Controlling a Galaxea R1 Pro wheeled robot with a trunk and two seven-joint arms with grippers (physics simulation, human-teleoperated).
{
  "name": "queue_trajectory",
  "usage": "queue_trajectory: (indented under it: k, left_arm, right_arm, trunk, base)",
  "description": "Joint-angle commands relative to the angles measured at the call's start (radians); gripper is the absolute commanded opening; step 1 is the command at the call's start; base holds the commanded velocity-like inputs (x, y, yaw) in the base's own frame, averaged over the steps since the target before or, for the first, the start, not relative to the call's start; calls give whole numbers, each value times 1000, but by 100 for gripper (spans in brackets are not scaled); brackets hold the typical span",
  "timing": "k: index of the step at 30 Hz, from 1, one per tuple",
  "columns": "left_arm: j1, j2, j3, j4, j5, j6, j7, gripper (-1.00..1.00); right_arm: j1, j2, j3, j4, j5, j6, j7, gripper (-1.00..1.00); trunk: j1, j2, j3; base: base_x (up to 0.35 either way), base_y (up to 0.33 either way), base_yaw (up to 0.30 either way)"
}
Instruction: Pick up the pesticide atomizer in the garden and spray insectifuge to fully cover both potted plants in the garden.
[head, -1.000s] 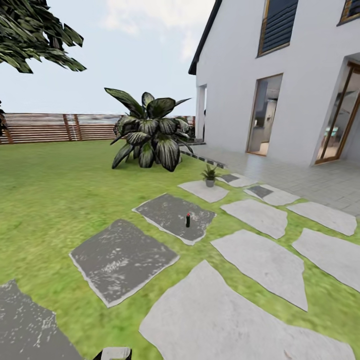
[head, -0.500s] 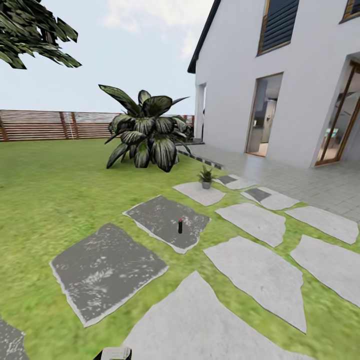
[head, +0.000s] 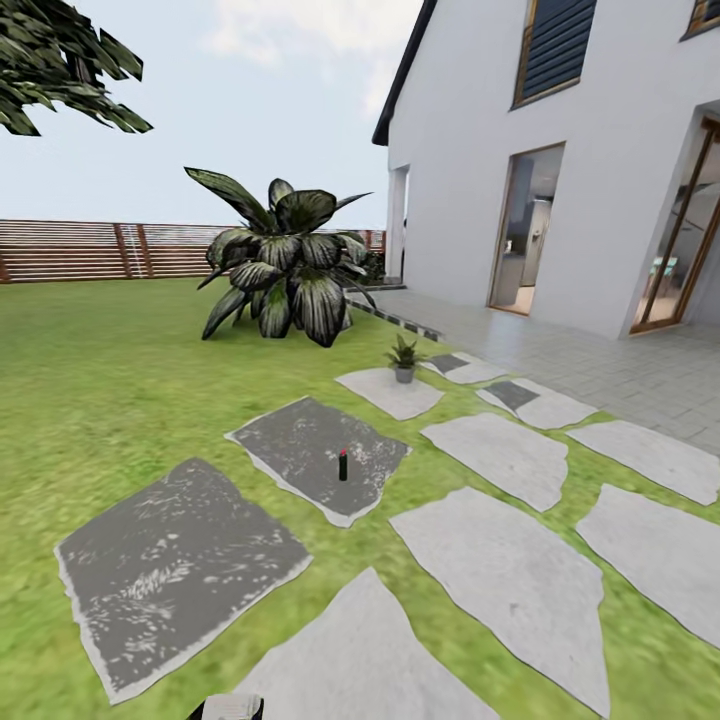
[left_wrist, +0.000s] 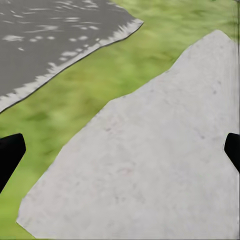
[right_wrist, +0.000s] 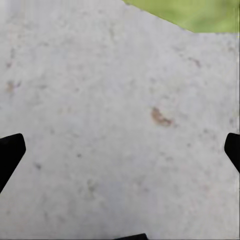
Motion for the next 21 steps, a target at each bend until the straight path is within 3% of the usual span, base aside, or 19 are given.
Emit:
queue_trajectory:
  k: [1,21]
  left_arm:
    - [0,0,0,0,0,-3,0,100]
    - [0,0,0,1,0,-3,0,100]
  right_arm:
    - [-1,0,-1,1,0,-4,0,100]
    - [-1,0,-1,2,0,-4,0,100]
  trunk:
    - [0,0,-1]
    - [0,0,-1]
  base:
    - [271,-233,0]
    - [268,-235,0]
